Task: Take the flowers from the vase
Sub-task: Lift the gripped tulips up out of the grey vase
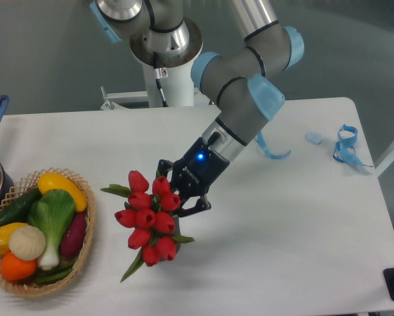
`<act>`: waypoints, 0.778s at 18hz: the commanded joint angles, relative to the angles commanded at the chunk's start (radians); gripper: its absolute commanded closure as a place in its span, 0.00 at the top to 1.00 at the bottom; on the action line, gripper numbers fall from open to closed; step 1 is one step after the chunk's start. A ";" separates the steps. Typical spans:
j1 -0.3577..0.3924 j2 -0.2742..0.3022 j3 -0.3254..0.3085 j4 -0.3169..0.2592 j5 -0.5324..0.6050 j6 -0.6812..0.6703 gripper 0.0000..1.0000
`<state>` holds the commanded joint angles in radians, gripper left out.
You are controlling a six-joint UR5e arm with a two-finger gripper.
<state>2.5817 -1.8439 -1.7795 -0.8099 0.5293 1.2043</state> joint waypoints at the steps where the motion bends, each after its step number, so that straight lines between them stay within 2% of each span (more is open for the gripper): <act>1: 0.003 0.011 0.005 0.000 0.000 -0.015 0.27; 9: 0.002 0.112 0.043 0.000 -0.035 -0.161 0.27; 14: 0.020 0.163 0.051 0.000 -0.068 -0.187 0.27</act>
<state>2.6016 -1.6813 -1.7288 -0.8099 0.4617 1.0171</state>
